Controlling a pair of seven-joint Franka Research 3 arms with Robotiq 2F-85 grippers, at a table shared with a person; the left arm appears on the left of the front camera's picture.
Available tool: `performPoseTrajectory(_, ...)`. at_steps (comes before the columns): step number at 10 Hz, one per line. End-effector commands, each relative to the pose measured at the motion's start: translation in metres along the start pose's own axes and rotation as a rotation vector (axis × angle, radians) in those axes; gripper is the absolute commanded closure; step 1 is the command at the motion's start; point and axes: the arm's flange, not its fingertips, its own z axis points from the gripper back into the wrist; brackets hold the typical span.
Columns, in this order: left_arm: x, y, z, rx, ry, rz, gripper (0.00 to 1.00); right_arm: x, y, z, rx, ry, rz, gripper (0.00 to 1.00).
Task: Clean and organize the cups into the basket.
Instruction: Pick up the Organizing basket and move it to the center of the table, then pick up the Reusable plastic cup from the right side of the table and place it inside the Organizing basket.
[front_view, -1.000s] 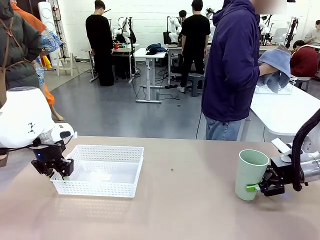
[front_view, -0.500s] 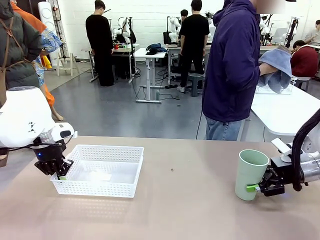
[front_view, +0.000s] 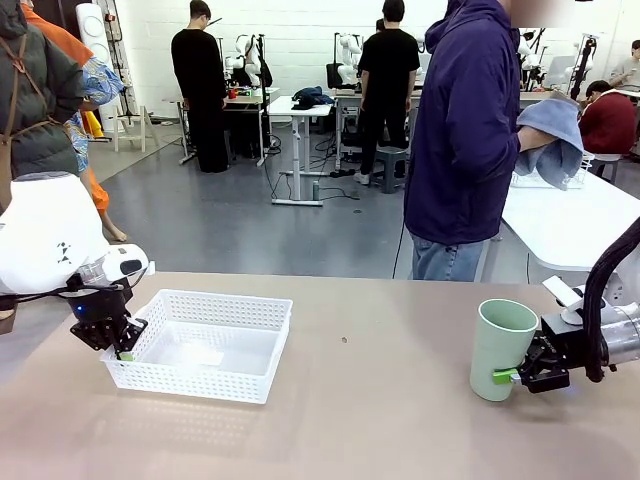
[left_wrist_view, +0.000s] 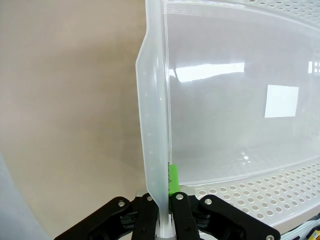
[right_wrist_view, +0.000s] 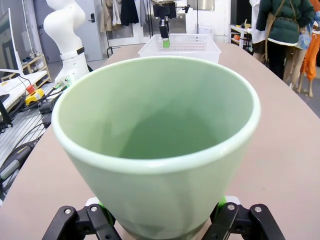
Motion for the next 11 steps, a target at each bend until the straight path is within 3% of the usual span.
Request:
performPoseTrajectory(1, 0.001, -0.004, 0.001, -0.028, 0.018, 0.023, 1.00, 0.015, 0.013, -0.005, -0.001, 0.051, 0.003, 0.33)
performPoseTrajectory(4, 0.007, -0.028, 0.002, -0.040, 0.001, 0.046, 1.00, 0.075, 0.042, 0.007, -0.049, 0.044, 0.053, 0.33)
performPoseTrajectory(9, 0.019, -0.106, -0.001, 0.023, -0.025, 0.053, 1.00, 0.186, 0.079, 0.054, -0.240, 0.019, 0.050, 0.33)
performPoseTrajectory(10, 0.021, -0.124, -0.001, 0.035, -0.034, 0.057, 1.00, 0.200, 0.085, 0.063, -0.293, 0.013, 0.017, 0.33)
performPoseTrajectory(11, 0.025, -0.143, -0.002, 0.052, -0.040, 0.057, 1.00, 0.175, 0.066, 0.054, -0.178, 0.036, 0.081, 0.33)
